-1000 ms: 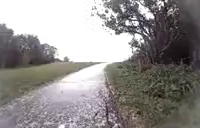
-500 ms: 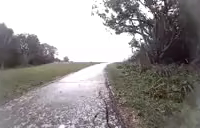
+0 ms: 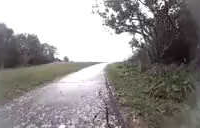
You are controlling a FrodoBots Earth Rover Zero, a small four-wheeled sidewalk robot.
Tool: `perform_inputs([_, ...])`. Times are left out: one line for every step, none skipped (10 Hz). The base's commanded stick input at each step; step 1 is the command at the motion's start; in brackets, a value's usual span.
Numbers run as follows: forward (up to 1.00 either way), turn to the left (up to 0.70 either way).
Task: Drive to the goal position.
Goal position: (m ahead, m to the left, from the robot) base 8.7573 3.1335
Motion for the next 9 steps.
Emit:
perform_inputs([0.0, 0.0])
perform_inputs([0.0, 0.0])
perform_inputs([0.0, 0.0])
perform_inputs([0.0, 0.0])
perform_inputs([0.0, 0.0])
perform_inputs([0.0, 0.0])
perform_inputs([0.0, 0.28])
perform_inputs([-0.27, 0.4])
perform_inputs([-0.89, 0.29])
